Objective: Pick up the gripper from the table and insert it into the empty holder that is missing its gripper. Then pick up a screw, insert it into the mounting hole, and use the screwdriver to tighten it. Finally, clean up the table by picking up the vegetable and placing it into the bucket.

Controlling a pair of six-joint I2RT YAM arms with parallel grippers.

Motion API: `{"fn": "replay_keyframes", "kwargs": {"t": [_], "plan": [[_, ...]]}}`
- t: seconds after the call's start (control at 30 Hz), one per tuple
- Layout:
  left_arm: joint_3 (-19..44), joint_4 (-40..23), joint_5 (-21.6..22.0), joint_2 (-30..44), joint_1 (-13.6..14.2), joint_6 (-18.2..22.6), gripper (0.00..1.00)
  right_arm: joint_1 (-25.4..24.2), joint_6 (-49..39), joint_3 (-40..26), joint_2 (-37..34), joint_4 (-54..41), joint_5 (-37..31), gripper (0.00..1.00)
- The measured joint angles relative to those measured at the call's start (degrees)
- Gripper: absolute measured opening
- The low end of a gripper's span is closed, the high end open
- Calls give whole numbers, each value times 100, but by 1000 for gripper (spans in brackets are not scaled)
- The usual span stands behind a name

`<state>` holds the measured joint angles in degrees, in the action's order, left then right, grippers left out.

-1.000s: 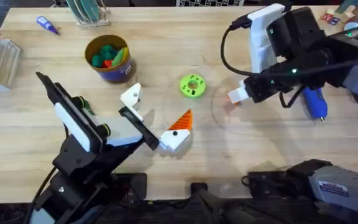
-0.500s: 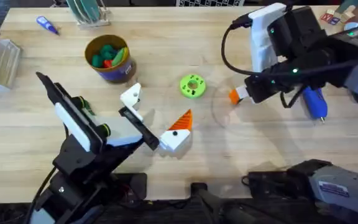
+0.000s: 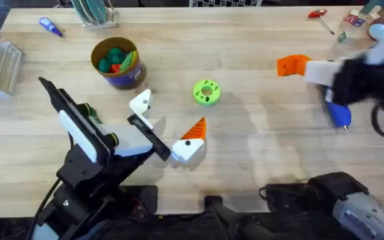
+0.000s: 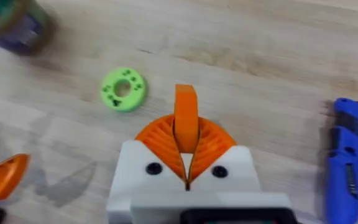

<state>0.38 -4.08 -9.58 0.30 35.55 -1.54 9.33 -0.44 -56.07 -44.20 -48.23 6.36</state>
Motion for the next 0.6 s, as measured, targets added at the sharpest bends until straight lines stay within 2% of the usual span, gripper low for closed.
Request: {"fn": "replay_keyframes", "kwargs": {"t": [0.1,0.23,0.43,0.6], "plan": [[0,0,0,0,0,4,987,-347,121,324,588,-2,758,12],[0,0,0,0,0,4,986,-658,440,1095,1061,337,1890,12],[0,0,0,0,0,4,986,-744,1612,2353,1157,1871,3438,10],[0,0,0,2,0,4,986,-744,2936,3096,1010,3336,4206,10]]}}
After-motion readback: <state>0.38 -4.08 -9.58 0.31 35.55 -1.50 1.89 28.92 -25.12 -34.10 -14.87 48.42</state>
